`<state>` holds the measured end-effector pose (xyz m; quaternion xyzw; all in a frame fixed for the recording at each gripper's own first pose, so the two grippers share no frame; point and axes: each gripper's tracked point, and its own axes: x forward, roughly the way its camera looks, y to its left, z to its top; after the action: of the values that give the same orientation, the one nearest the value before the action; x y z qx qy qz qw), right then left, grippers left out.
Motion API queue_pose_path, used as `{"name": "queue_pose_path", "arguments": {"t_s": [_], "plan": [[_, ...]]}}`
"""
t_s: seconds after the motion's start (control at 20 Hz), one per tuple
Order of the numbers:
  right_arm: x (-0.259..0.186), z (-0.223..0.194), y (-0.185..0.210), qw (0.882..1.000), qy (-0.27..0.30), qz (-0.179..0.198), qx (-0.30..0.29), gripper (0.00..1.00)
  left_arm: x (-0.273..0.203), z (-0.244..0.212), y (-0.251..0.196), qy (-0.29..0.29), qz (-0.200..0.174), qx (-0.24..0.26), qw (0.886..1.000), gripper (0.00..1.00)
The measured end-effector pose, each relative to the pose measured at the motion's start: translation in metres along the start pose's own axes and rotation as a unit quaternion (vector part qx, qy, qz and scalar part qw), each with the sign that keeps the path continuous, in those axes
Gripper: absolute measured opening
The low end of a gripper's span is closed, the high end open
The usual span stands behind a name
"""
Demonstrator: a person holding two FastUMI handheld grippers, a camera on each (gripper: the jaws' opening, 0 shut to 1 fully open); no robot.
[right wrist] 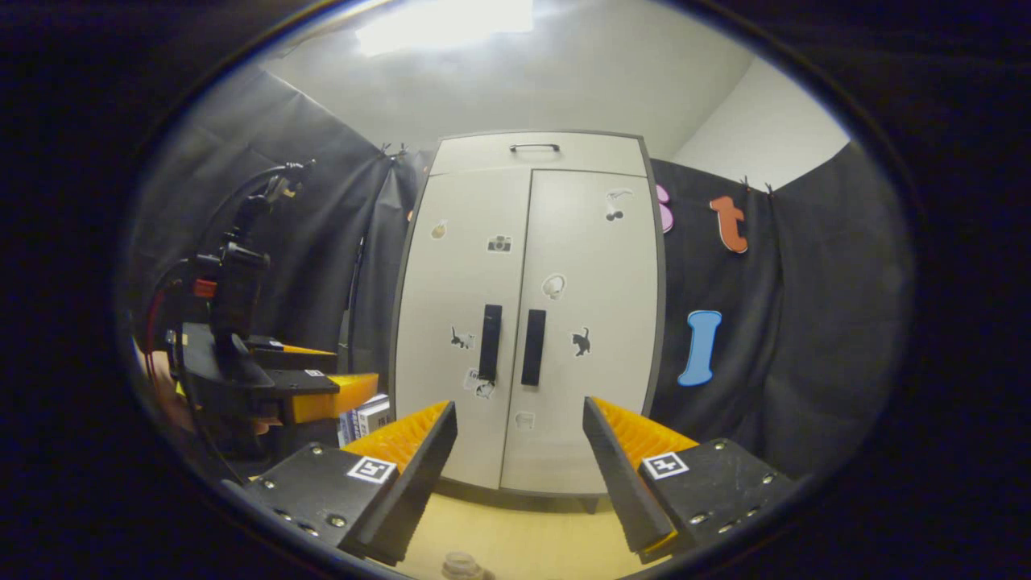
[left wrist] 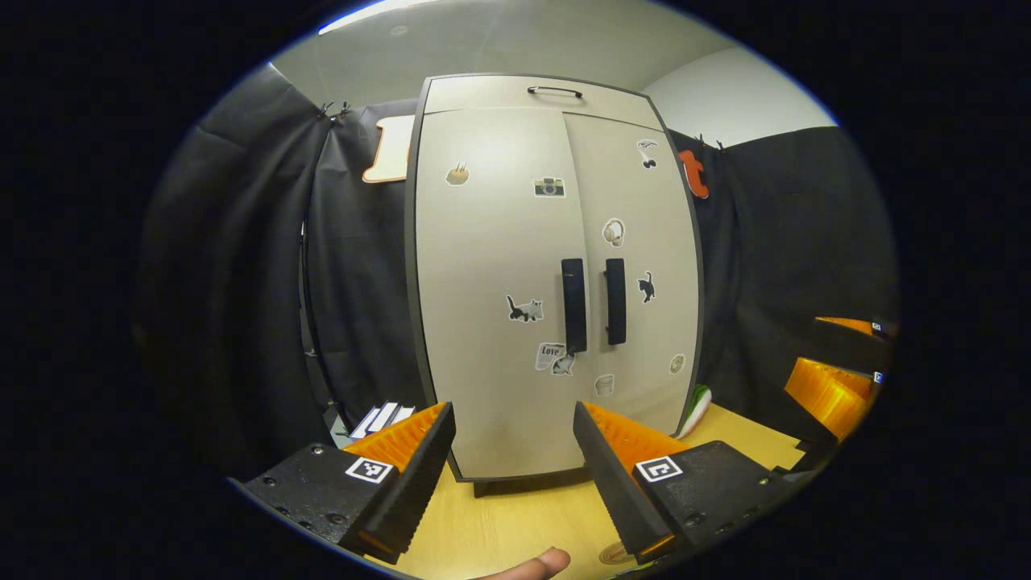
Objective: Grasp the bottle in the cabinet with the left hand and place it on the coaster, then close the right door with the right hand and the left door with the left hand.
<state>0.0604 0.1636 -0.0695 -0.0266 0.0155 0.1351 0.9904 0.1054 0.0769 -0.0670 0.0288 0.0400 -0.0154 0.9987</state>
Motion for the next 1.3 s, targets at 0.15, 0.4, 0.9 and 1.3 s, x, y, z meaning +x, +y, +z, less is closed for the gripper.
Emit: {"name": "queue_pose_path", "arguments": {"t_s": [0.15,0.4,0.9,1.3], "plan": [[0.012,-0.001,-0.006,1.0,0.0,-0.012,0.016,0.93,0.004,0.003,0.002,-0.013,0.0,-0.004,1.0,0.94],[0.026,-0.001,-0.036,0.999,0.018,-0.048,0.019,0.95,0.013,0.0,-0.011,-0.007,-0.018,-0.01,1.0,0.94],[0.043,0.008,-0.073,0.997,0.004,-0.079,0.01,0.95,0.034,-0.018,-0.023,0.012,-0.032,-0.035,0.999,0.94],[0.056,-0.025,-0.079,0.994,0.028,-0.104,0.02,0.93,0.047,-0.032,-0.027,0.018,-0.04,-0.029,0.999,0.94]]}}
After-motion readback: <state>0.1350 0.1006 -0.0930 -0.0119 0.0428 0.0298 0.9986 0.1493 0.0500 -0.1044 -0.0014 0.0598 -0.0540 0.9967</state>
